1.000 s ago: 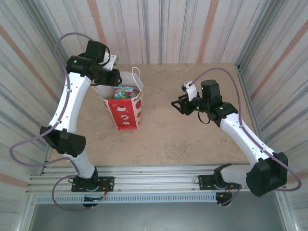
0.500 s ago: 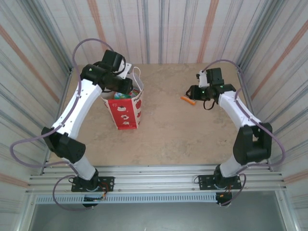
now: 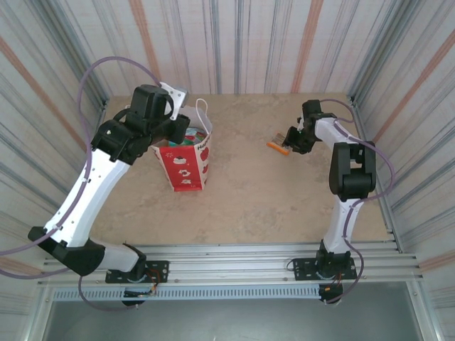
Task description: Place the snacks into the paper bag
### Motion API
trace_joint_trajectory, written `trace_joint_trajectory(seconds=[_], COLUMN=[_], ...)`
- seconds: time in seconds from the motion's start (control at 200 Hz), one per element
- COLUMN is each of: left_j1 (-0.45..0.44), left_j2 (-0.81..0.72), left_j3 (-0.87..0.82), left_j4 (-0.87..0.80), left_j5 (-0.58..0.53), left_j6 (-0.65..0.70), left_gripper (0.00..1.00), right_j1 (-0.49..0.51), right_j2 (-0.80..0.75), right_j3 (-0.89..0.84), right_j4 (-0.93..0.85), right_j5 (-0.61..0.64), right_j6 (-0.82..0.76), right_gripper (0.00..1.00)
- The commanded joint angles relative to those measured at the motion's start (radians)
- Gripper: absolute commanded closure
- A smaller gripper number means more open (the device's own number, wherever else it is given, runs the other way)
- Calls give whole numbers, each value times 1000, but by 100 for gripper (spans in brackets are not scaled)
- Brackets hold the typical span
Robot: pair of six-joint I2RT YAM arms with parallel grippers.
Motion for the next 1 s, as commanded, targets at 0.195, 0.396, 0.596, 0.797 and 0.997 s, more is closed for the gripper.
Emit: trace_joint_trajectory(seconds=[0.195, 0.396, 0.596, 0.797, 0.997], left_j1=[-19, -19, -22, -22, -25], left_j2=[-25, -23, -22, -21, -24], left_j3=[-14, -17, -19, -15, -8], left_j4=[30, 30, 25, 26, 26], left_j5=[-32, -30, -36, -37, 47], left_j6=[31, 37, 42, 49, 51], left_gripper=[53, 53, 54, 54, 52], right_j1=[-9, -9, -2, 2, 22], right_j2=[117, 171, 153, 61, -120], right_j3=[97, 116, 82, 18, -92], right_j4=[-44, -41, -13, 25, 78], right_j5=[47, 41, 46, 40, -26], right_j6=[26, 25, 11, -7, -40], right_gripper=[51, 65, 90, 100, 100])
